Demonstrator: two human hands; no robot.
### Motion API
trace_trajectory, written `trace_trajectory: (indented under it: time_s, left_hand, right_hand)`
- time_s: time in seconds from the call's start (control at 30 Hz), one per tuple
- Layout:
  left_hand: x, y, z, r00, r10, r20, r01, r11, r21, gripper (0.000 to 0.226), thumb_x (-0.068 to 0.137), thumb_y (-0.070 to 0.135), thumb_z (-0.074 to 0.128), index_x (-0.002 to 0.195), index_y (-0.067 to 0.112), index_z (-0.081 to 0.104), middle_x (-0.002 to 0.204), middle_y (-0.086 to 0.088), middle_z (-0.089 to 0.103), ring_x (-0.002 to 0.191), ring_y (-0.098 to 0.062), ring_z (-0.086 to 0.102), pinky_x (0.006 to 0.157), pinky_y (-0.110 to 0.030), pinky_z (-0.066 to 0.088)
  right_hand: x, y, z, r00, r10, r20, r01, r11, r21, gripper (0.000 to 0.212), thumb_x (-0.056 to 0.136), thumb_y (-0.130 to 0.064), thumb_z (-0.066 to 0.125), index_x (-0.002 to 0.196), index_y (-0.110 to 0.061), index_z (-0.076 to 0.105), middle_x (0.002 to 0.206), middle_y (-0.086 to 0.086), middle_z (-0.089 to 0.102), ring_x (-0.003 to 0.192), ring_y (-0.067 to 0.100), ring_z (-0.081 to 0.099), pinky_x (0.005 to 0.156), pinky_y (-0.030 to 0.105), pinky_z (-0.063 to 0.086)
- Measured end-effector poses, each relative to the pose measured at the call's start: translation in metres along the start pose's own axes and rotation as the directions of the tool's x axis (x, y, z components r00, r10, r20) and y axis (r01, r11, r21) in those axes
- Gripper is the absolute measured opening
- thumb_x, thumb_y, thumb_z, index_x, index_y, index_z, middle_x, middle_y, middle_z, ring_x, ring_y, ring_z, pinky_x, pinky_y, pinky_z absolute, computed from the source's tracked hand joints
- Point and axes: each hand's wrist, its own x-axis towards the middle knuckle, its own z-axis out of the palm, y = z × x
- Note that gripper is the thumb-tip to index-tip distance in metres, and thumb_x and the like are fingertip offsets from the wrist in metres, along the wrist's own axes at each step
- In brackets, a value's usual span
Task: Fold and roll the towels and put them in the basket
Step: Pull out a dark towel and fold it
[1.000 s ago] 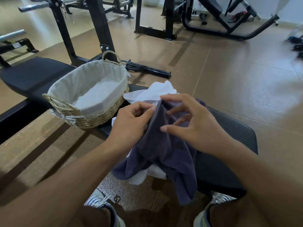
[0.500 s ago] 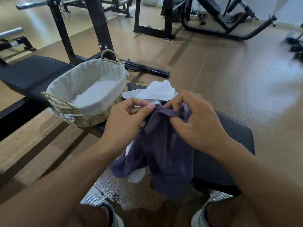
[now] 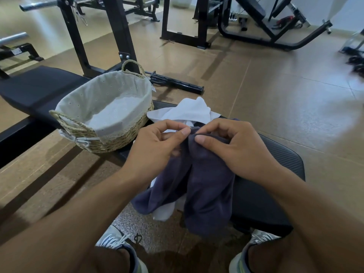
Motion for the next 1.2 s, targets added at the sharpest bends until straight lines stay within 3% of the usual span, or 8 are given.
trace_trajectory:
  time_s: [0.07,0.2,0.47,0.57,0.83,1.1,1.2]
  left_hand:
    - [-0.001,0.000,0.002,0.999,-0.010,0.034,0.011,0.999,-0.045,0.010,0.096,0.012,0.064,0.097,0.014,0.074,0.087,-0.027,0.070,0.079,-0.029,0.064,0.077,-0.040,0.058]
    - [-0.006,0.001,0.006,0.995,-0.027,0.093,0.039,0.990,-0.135,0.016,0.101,0.005,0.054,0.108,0.005,0.069,0.090,-0.016,0.078,0.081,-0.015,0.075,0.068,-0.022,0.059]
    - [-0.006,0.000,0.006,0.992,-0.035,0.121,0.052,0.989,-0.137,0.024,0.103,0.006,0.049,0.106,0.013,0.072,0.097,-0.008,0.079,0.089,-0.017,0.075,0.074,-0.023,0.059]
    - [-0.006,0.001,0.004,0.989,-0.054,0.137,0.075,0.986,-0.151,0.034,0.101,0.002,0.048,0.101,0.017,0.078,0.103,-0.011,0.079,0.094,-0.020,0.075,0.078,-0.025,0.060]
    - [-0.009,0.002,0.005,0.995,-0.045,0.091,0.048,0.998,-0.027,0.024,0.090,0.008,0.070,0.112,0.014,0.076,0.104,-0.005,0.079,0.107,-0.019,0.074,0.101,-0.045,0.055]
    - [-0.012,0.004,0.004,0.993,0.006,0.121,-0.002,0.999,-0.038,0.021,0.086,0.005,0.073,0.105,0.008,0.078,0.098,-0.006,0.080,0.097,-0.014,0.076,0.083,-0.020,0.058]
    - [-0.012,0.006,0.004,0.994,0.010,0.108,-0.009,1.000,-0.012,0.022,0.082,0.007,0.077,0.103,0.008,0.079,0.094,-0.006,0.080,0.094,-0.015,0.077,0.081,-0.019,0.058]
  right_hand:
    - [0.000,-0.001,0.001,1.000,0.023,0.009,-0.024,0.997,0.072,0.009,0.092,-0.017,0.073,0.088,-0.025,0.073,0.080,-0.016,0.074,0.078,-0.004,0.068,0.074,0.009,0.045]
    - [0.000,-0.002,0.003,0.996,0.085,0.014,-0.086,0.978,0.188,0.004,0.095,-0.017,0.069,0.092,-0.017,0.071,0.074,0.004,0.073,0.069,0.005,0.062,0.067,0.016,0.048]
    - [-0.001,0.002,0.005,0.996,0.069,-0.051,-0.063,0.991,0.121,0.006,0.092,-0.017,0.073,0.092,-0.021,0.068,0.077,0.003,0.075,0.072,0.008,0.067,0.070,0.019,0.051]
    - [-0.001,0.003,0.004,0.992,0.046,-0.118,-0.038,0.997,0.063,0.010,0.086,-0.018,0.079,0.092,-0.022,0.071,0.086,-0.010,0.074,0.081,0.002,0.068,0.076,0.012,0.047]
    - [-0.002,0.005,0.000,0.988,0.012,-0.152,-0.018,0.999,-0.040,0.011,0.082,-0.031,0.083,0.085,-0.035,0.073,0.083,-0.016,0.073,0.069,0.004,0.060,0.069,0.013,0.043]
    - [-0.002,0.004,-0.002,0.992,-0.011,-0.128,0.003,0.998,-0.058,0.012,0.079,-0.038,0.083,0.084,-0.039,0.072,0.081,-0.012,0.072,0.067,0.011,0.061,0.065,0.020,0.049]
    - [-0.002,0.005,-0.002,0.993,-0.011,-0.117,0.001,0.996,-0.084,0.015,0.077,-0.040,0.083,0.088,-0.037,0.073,0.081,-0.013,0.070,0.069,0.006,0.060,0.065,0.012,0.044]
